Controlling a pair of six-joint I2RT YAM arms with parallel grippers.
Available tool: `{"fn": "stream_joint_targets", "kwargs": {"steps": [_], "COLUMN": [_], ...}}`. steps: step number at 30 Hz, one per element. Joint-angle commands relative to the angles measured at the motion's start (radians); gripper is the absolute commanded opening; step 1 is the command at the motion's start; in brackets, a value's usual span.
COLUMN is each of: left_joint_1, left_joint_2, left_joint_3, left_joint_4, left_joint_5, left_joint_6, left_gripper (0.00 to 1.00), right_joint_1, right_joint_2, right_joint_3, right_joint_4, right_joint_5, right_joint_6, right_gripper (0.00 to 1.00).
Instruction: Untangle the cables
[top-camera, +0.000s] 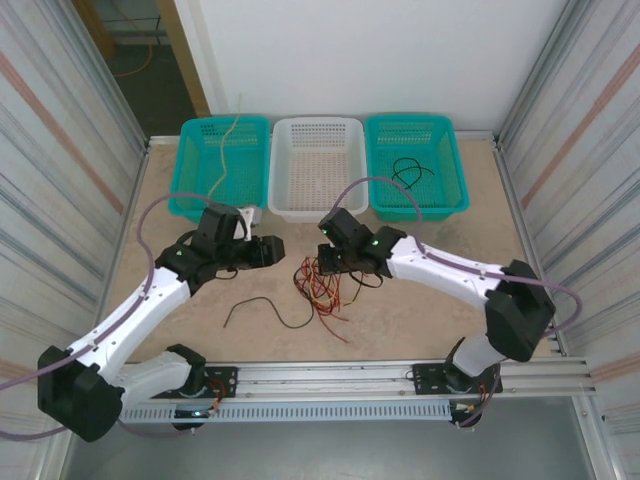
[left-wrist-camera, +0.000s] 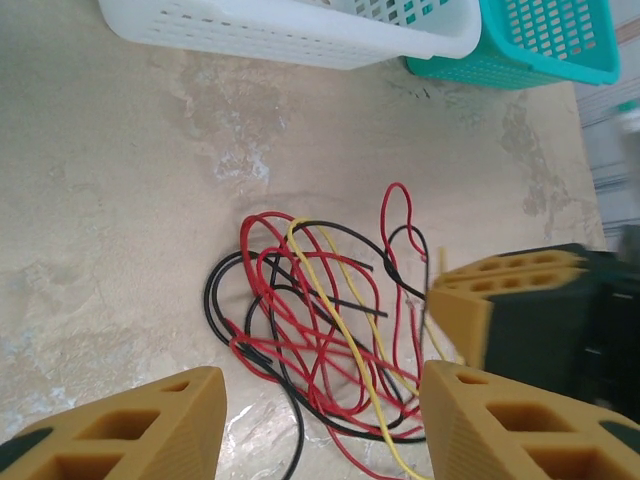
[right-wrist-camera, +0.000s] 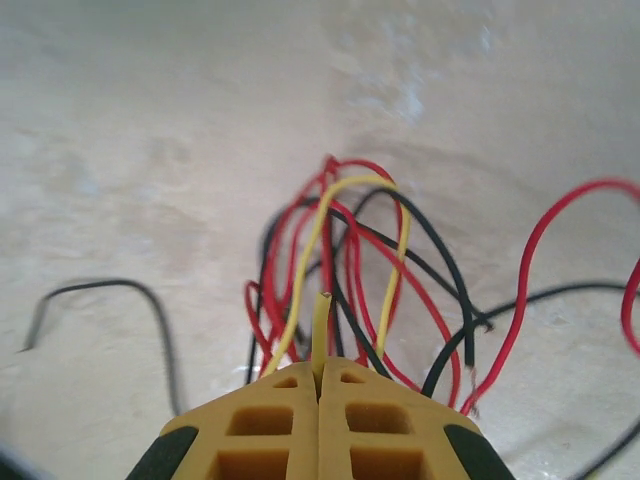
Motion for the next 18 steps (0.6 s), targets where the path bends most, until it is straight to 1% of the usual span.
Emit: {"fn": "stream_joint_targets", "kwargs": {"steps": [1,11,18], "left_joint_1": [-0.013,-0.114,-0.127], "left_joint_2": [0.003,0.07,0.098], "left_joint_3": [-0.028,-0.048,-0.088], "left_joint_4": [0.066,0.173,0.262], "left_joint_5": [0.033,0.042,0.091], "left_joint_6": [-0.042,-0.114,-0.182], "left_gripper": [0.54,0.52,0.52], "right_joint_1": [0.018,0.031,0.031], "right_joint_2": [-0.084,-0.131,-0.151], "right_joint_3": [0.052,0.102,0.105], "right_joint_4": [0.036,0.035,0.049], "right_joint_5": [-0.023,-0.012,0.013], "right_joint_6": [-0.051,-0.064,-0.056], "right_gripper": [0.0,0.0,0.0]}}
